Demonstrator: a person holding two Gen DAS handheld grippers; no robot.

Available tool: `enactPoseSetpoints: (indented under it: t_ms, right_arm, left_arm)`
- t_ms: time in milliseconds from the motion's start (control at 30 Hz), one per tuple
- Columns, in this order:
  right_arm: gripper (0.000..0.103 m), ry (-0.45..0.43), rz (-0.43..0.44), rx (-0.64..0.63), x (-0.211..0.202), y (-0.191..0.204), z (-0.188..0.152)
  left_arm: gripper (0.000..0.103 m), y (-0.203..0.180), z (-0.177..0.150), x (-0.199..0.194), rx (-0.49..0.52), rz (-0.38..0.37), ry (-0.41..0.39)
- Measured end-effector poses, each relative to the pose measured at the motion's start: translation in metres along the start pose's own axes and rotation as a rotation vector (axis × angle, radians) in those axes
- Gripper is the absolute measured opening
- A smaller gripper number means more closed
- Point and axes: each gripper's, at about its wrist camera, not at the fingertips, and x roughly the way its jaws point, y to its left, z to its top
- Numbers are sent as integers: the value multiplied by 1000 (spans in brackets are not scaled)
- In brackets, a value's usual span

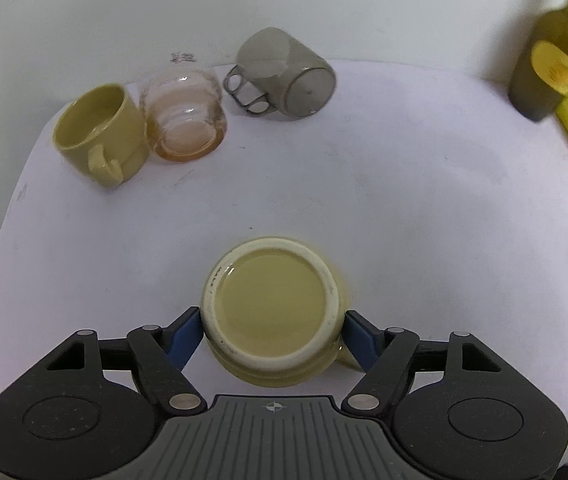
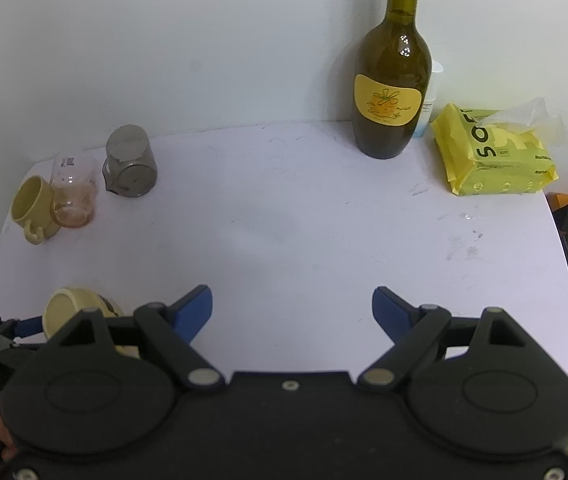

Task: Flip cup upright
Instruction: 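Lower the cream mug onto the table and open the left gripper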

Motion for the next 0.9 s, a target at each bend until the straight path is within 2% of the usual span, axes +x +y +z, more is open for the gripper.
enactPoseSetpoints:
  t_ms: [133, 233, 367, 467, 533, 700, 900]
  right_arm:
    - [86, -12, 10, 7, -4, -9, 3]
    - [86, -54, -5, -29, -12, -13, 4]
    - [86, -104, 6, -108, -21, -12, 4]
    - [86, -112, 35, -149, -25, -8, 3]
    - [86, -102, 53, -161, -24, -7, 3]
    - [86, -100, 77, -203, -29, 9, 3]
    - [87, -66, 131, -202, -48, 54, 4]
  left_arm:
    - [69, -5, 12, 4, -120, 49, 16]
    - [69, -9, 25, 9, -179, 79, 10]
    - [69, -13, 38, 13, -192, 88, -1]
    - [70, -15, 43, 14, -208, 106, 22]
    - [77, -17, 42, 11, -201, 118, 21]
    - [81, -11, 31, -18, -206, 81, -14]
    - [98, 21, 17, -85, -196, 35, -117]
